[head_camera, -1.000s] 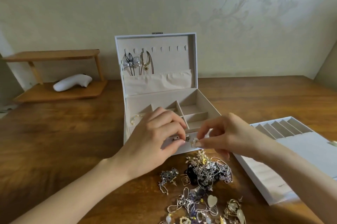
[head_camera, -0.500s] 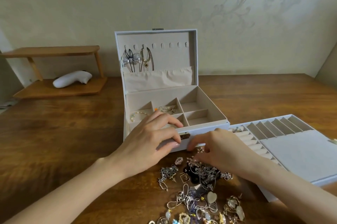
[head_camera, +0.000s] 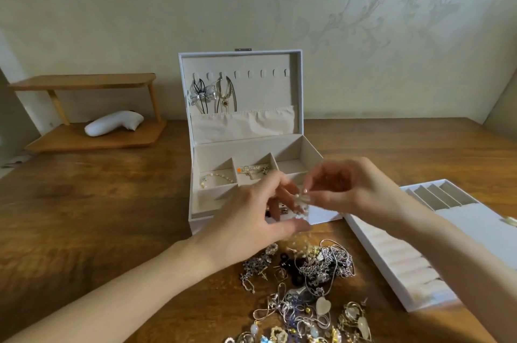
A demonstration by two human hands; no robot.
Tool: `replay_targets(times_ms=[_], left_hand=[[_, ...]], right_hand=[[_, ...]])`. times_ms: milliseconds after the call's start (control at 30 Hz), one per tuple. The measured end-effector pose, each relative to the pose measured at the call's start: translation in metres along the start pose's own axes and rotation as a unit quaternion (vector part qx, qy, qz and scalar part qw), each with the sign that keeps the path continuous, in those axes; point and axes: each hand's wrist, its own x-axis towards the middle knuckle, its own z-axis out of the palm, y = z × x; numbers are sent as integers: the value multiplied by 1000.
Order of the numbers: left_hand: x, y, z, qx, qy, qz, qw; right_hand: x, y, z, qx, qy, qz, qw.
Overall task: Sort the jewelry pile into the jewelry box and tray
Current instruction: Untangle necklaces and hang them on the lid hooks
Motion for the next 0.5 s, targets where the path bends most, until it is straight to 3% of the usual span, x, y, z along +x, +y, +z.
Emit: replay_targets(times_ms=[233,500], left_hand=[[20,8,-2,-123,27,-21,992],[24,-7,-25,-222,41,-49,973]], right_hand=[[5,-8,-2,138,55,-57,987],[9,-1,-5,280,69,-20,957]])
